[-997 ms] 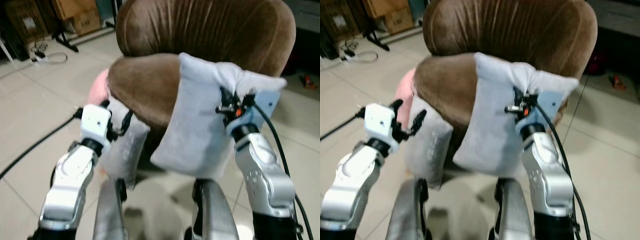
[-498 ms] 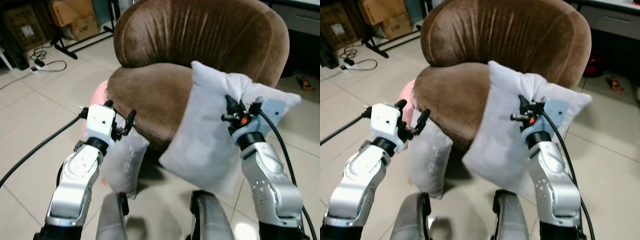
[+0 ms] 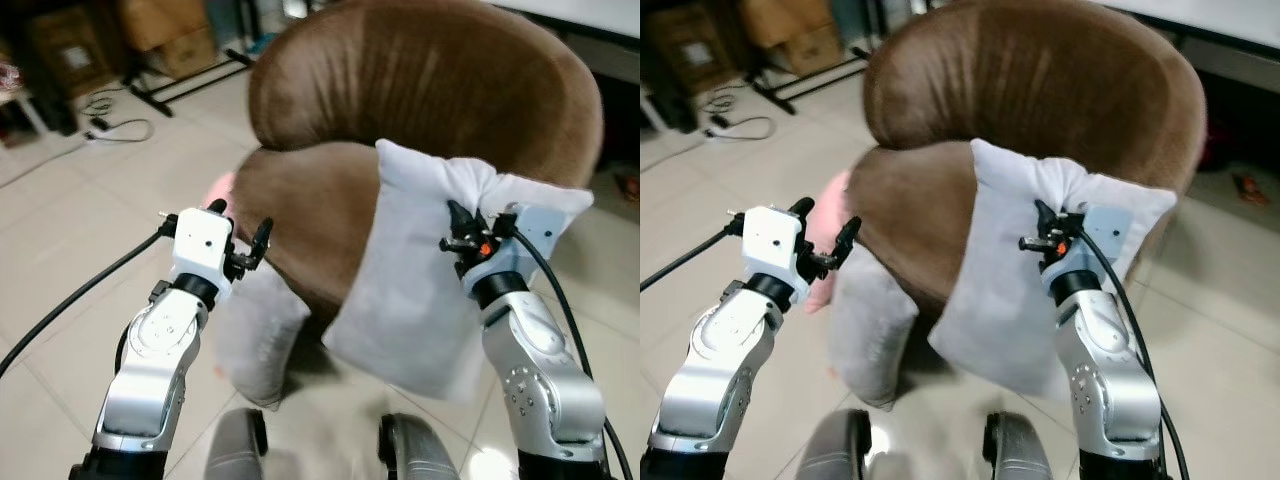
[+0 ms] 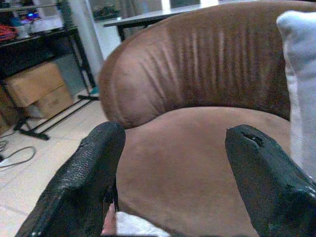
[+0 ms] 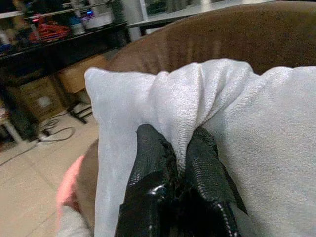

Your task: Move the pillow to the sofa from floor

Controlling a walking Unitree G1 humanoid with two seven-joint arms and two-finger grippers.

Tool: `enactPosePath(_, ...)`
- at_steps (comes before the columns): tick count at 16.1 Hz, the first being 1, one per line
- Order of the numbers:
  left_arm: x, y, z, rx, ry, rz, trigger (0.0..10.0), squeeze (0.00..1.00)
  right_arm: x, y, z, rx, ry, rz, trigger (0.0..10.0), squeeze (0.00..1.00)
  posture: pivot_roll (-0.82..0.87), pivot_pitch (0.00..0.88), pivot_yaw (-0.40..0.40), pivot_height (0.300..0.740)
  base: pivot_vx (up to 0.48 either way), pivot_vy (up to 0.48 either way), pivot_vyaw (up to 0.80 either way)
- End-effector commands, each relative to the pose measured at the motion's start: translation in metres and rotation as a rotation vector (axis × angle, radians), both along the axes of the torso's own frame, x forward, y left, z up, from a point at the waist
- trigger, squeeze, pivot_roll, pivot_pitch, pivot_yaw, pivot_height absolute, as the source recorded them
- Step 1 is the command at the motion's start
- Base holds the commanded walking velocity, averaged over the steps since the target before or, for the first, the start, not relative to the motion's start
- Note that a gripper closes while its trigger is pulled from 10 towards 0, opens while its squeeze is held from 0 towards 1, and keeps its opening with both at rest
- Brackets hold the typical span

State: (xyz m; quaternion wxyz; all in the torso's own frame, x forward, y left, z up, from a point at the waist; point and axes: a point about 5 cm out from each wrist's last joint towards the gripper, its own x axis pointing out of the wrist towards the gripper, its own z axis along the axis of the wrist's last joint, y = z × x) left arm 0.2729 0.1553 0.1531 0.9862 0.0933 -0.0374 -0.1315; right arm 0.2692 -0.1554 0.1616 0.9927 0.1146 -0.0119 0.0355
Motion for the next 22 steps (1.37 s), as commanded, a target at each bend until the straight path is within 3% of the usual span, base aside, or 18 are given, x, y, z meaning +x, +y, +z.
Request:
enactPosePath(1,-0.002,0.001,-0.004,0.020,0.012,-0.004,10.0,0.00,-0.004,0.001,0.010,0.009,-0.054,0.006,10.0,0.00,-0.04,0.000,0.022,0.699,0.000,0.000,0.00)
enactPosePath(5,-0.007,0.001,-0.009,0.022,0.024,-0.016,10.0,0.00,-0.011,-0.003,0.000,0.018,-0.021,-0.024,10.0,0.00,-0.04,0.000,0.036,0.738,0.000,0.000,0.00)
enactPosePath(10,-0.010,0.001,-0.011,0.029,0.031,-0.010,10.0,0.00,-0.019,-0.007,-0.009,0.021,0.002,-0.075,10.0,0.00,-0.04,0.000,0.040,0.740,0.000,0.000,0.00)
enactPosePath(17,-0.002,0.001,-0.011,0.077,0.021,-0.022,10.0,0.00,-0.016,-0.011,-0.022,-0.125,0.036,-0.177,10.0,0.00,-0.04,0.000,0.060,0.740,0.000,0.000,0.00)
enactPosePath(22,-0.002,0.005,-0.009,0.071,0.014,-0.017,10.0,0.00,-0.013,-0.007,-0.022,-0.079,0.041,-0.111,10.0,0.00,-0.03,0.000,0.056,0.740,0.109,0.000,-0.30)
